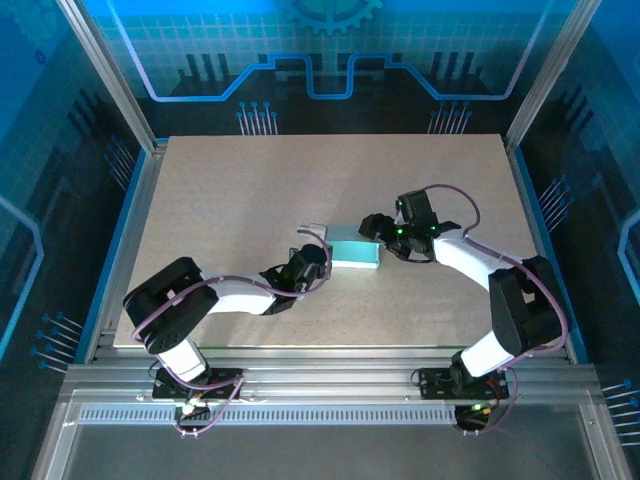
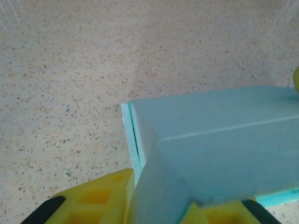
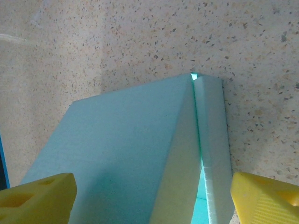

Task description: Fold the paper box

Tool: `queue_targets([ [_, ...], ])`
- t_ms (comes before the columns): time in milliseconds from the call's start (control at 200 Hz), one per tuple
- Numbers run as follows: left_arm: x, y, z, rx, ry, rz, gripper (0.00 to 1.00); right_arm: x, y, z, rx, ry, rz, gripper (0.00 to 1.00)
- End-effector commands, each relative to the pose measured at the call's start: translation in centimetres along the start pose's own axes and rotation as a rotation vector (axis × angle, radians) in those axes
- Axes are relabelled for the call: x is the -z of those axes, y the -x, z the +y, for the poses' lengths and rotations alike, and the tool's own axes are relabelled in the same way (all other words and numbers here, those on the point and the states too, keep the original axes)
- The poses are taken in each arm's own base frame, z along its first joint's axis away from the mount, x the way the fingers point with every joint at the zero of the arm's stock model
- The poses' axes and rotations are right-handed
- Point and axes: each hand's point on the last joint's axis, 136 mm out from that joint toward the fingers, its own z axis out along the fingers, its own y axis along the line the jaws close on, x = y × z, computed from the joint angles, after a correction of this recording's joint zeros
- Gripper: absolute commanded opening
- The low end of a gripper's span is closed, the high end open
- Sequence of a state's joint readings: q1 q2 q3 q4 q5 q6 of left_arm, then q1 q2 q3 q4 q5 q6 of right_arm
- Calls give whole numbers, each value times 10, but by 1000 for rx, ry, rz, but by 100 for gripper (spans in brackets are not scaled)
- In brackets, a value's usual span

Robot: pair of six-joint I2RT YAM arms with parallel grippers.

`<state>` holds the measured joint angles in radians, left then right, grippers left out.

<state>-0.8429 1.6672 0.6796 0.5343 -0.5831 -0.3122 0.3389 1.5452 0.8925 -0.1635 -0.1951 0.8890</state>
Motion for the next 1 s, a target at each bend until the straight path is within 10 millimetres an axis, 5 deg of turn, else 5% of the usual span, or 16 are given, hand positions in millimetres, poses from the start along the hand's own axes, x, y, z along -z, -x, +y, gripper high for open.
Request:
queue_targets([
  [0,9,5,-7,6,-47,-8,30,-3,6,0,-27,2,-7,86],
  [245,21,4,-23,-19,-165,19,68,-7,5,-6,-41,-12,-10,86],
  [455,51,-7,-26,-79,-286,55,98,-5,7,-6,-29,-19,-15,86],
  [640,91,10,-30,-85,-392,48,99,-7,7,-5,-26,-18,-9,86],
  [811,118,60,-33,-30,-458,18,99,-8,5,-6,-22,-14,-1,86],
  [996,105,104,-21,106,-434,88,99,-7,3,-5,-1,-10,7,86],
])
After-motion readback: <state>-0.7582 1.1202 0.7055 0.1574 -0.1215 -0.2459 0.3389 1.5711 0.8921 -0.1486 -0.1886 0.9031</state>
